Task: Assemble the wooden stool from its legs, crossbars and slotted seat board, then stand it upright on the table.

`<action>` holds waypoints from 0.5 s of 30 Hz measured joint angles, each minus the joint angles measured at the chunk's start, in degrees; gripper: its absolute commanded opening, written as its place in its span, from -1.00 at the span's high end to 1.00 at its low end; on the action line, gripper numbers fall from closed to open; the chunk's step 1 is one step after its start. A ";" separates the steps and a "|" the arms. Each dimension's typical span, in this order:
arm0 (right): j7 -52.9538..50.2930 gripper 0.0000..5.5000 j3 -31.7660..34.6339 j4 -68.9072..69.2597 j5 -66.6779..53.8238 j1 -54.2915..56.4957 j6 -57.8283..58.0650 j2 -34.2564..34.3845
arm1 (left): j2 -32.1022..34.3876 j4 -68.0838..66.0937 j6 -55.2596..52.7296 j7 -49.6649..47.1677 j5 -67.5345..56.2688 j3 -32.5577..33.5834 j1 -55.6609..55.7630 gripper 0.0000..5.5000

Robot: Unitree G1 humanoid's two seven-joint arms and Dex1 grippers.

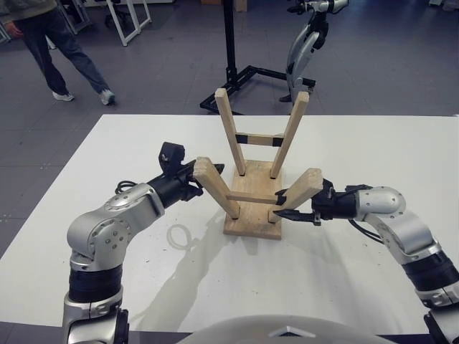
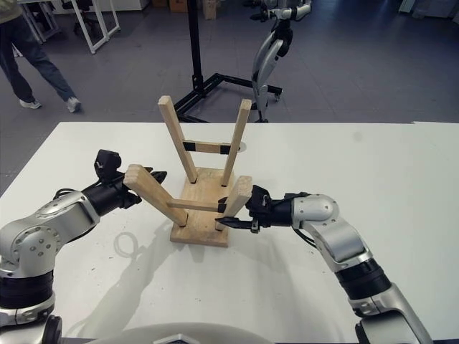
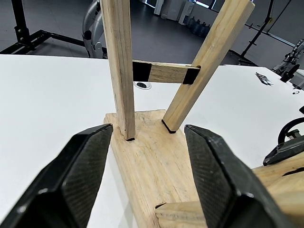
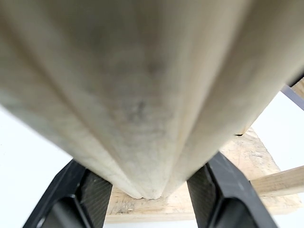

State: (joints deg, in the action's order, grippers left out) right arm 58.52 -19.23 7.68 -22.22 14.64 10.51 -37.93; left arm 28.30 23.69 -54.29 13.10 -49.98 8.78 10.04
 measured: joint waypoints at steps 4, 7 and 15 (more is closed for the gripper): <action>-1.08 0.26 0.60 -0.99 0.05 2.18 2.40 1.86 | 3.34 -5.82 3.61 -1.53 12.93 -3.38 -4.02 -0.03; -0.79 0.26 1.52 -0.96 0.07 2.69 3.23 1.93 | 5.91 -14.27 7.58 -6.05 23.57 -2.72 -7.53 -0.03; -0.52 0.26 2.11 4.22 2.90 -4.46 -3.52 -0.49 | 3.55 -15.73 9.72 -5.57 27.05 -0.52 -7.58 -0.03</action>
State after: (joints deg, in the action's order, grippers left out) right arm 58.00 -17.12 11.89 -19.32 10.19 6.99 -38.42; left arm 31.85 7.96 -44.57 7.53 -22.93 8.26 2.46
